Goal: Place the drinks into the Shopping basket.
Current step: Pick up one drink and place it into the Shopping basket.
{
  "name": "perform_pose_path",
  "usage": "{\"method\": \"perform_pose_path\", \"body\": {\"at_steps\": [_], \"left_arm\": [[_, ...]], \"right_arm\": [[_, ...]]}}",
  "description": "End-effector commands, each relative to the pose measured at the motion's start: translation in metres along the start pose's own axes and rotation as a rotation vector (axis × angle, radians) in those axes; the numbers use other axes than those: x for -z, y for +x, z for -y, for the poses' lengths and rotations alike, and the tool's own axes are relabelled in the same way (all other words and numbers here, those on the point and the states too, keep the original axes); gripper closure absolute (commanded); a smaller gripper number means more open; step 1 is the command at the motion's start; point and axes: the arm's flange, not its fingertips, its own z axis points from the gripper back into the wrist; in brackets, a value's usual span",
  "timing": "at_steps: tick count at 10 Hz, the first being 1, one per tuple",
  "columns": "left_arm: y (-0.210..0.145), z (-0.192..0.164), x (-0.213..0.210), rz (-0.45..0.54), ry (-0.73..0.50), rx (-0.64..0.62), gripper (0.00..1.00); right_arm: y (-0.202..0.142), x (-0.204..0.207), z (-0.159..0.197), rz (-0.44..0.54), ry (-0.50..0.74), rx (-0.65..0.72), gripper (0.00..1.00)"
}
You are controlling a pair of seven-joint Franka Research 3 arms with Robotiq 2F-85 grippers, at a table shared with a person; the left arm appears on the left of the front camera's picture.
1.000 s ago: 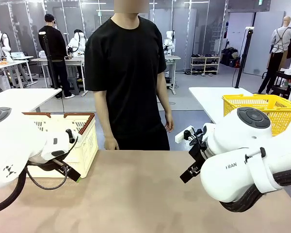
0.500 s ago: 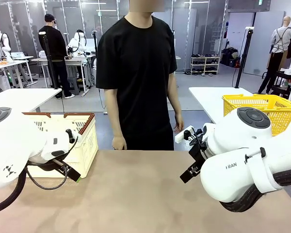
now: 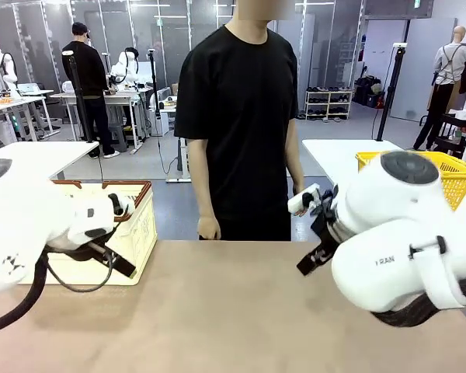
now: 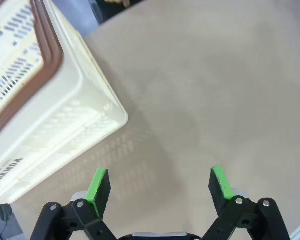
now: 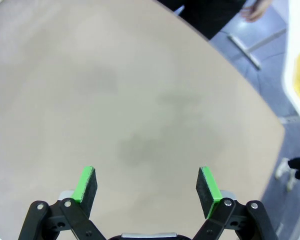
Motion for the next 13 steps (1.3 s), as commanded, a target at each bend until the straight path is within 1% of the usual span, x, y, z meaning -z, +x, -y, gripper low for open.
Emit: {"method": "perform_pose_path", "body": {"at_steps": [1,2,3,4,6,8,9,10,11,12,13], "left_arm": [[0.016,0.018,-0.052,0.033,-0.011,-0.077,0.00],[0.017,0.024,-0.067,0.052,0.001,-0.089,0.00],[0.016,0.031,-0.079,0.050,0.038,-0.130,0.00],[0.016,0.036,-0.085,0.042,0.061,-0.138,0.00],[0.014,0.040,-0.090,0.036,0.067,-0.112,0.00],[0.014,0.039,-0.088,0.013,0.059,-0.098,0.00],[0.013,0.035,-0.083,0.003,0.057,-0.102,0.00],[0.010,0.030,-0.076,-0.027,0.070,-0.103,0.00],[0.000,0.020,-0.063,-0.072,0.067,-0.125,0.00],[-0.016,0.008,-0.052,-0.093,0.062,-0.174,0.00],[-0.036,-0.007,-0.041,-0.137,0.070,-0.242,0.00]], "right_arm": [[0.027,-0.057,-0.027,-0.020,-0.109,0.085,0.00],[0.030,-0.076,-0.030,-0.018,-0.150,0.145,0.00],[0.031,-0.091,-0.035,-0.014,-0.155,0.185,0.00],[0.031,-0.101,-0.039,-0.026,-0.152,0.229,0.00],[0.026,-0.108,-0.042,0.008,-0.154,0.261,0.00],[0.021,-0.110,-0.042,0.005,-0.154,0.282,0.00],[0.018,-0.105,-0.038,-0.012,-0.162,0.274,0.00],[0.013,-0.097,-0.030,-0.034,-0.170,0.278,0.00],[0.001,-0.081,-0.015,-0.078,-0.169,0.291,0.00],[-0.016,-0.065,-0.002,-0.114,-0.124,0.317,0.00],[-0.036,-0.046,0.014,-0.155,-0.112,0.377,0.00]]}}
